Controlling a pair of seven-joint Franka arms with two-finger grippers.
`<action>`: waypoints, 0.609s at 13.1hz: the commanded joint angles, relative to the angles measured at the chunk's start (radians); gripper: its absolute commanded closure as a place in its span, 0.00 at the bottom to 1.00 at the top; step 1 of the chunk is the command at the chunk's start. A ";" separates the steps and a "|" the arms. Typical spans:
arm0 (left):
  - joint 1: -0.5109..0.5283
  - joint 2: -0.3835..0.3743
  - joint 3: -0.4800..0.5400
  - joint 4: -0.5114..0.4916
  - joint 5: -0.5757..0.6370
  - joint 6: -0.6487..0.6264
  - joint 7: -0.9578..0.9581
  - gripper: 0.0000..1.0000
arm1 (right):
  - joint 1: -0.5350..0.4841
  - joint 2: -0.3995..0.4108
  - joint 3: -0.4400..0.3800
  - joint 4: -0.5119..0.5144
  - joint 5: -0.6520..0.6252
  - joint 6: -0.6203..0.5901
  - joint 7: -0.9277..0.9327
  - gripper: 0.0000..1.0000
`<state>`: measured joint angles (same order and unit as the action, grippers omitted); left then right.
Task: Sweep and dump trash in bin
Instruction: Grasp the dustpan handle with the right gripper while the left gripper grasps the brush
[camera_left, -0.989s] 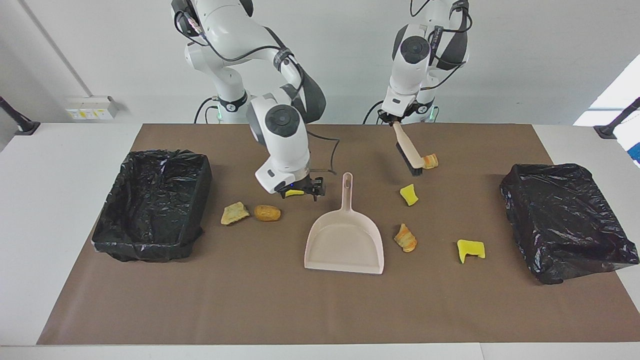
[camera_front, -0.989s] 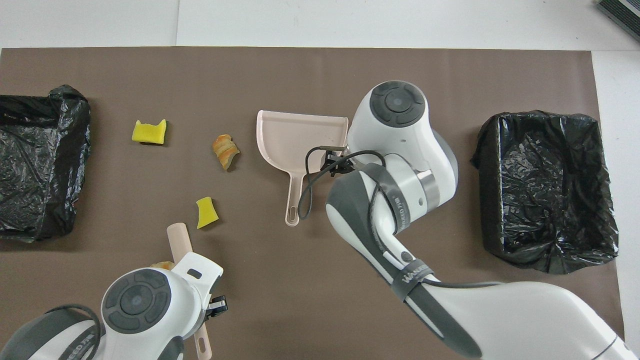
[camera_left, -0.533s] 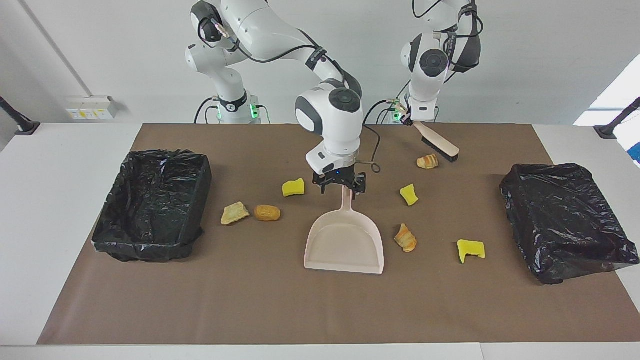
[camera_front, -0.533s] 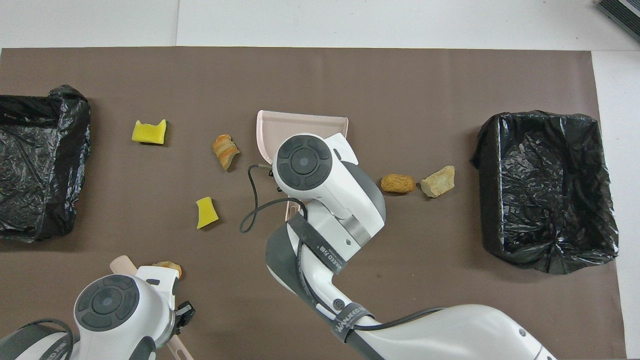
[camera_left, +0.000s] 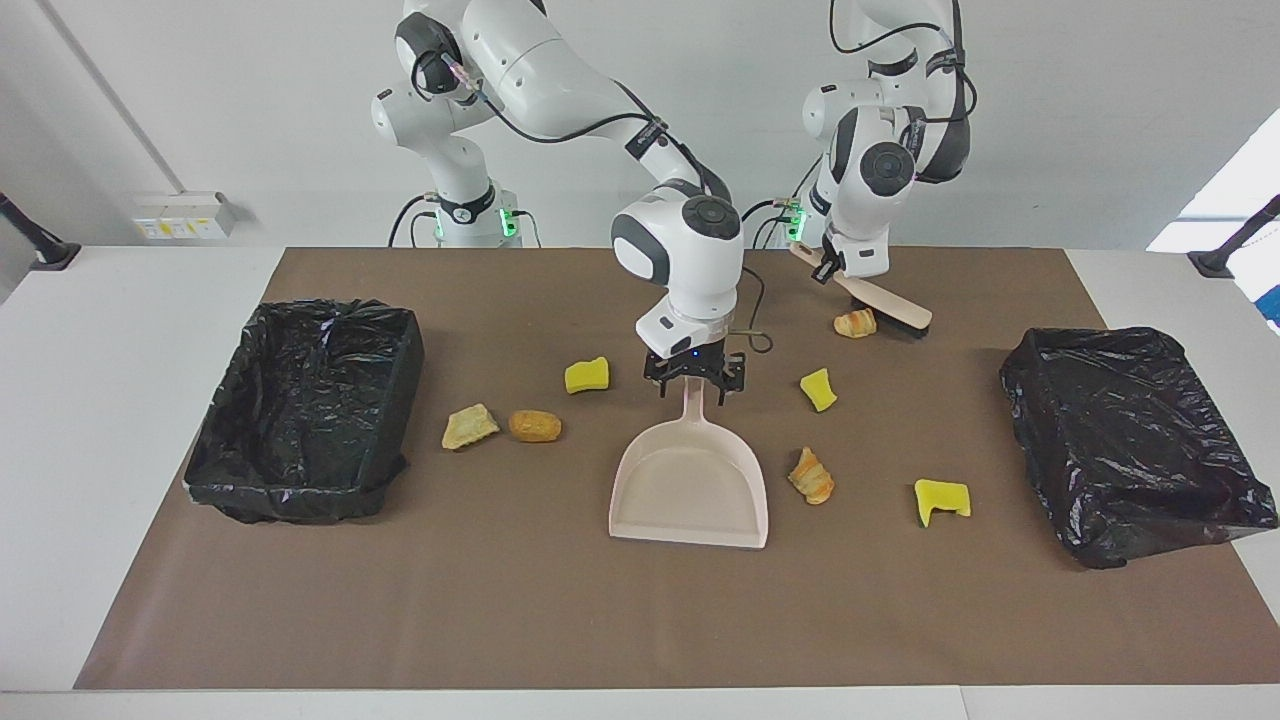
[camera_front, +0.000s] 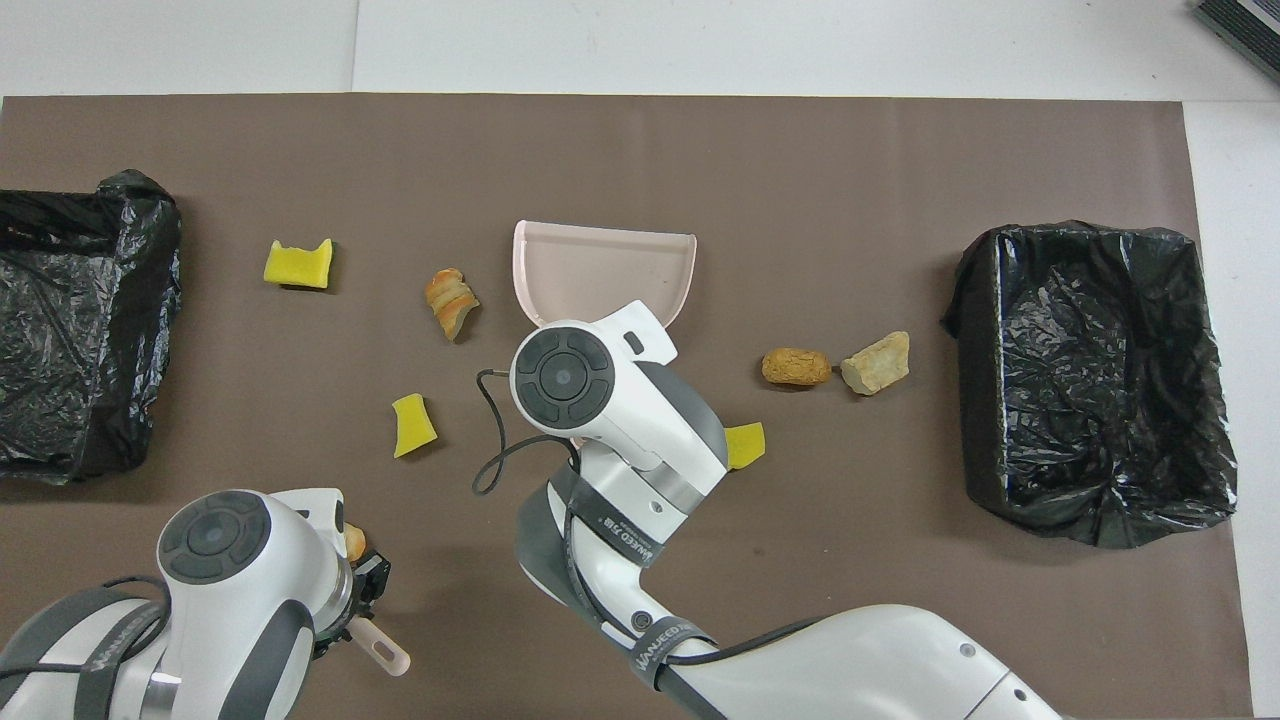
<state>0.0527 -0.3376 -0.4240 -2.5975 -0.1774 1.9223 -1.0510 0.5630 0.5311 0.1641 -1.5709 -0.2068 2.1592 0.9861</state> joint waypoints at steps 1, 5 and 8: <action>0.013 0.191 0.017 0.219 0.003 -0.023 -0.027 1.00 | -0.002 -0.011 0.005 0.011 -0.046 -0.039 -0.018 0.16; 0.013 0.319 0.050 0.391 0.018 -0.009 -0.012 1.00 | 0.017 -0.013 0.003 0.009 -0.049 -0.042 -0.021 0.58; 0.012 0.380 0.083 0.488 0.132 -0.023 0.032 1.00 | 0.018 -0.016 0.006 0.011 -0.051 -0.042 -0.032 1.00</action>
<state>0.0596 -0.0077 -0.3655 -2.1874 -0.1109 1.9315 -1.0510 0.5846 0.5259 0.1647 -1.5653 -0.2358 2.1367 0.9830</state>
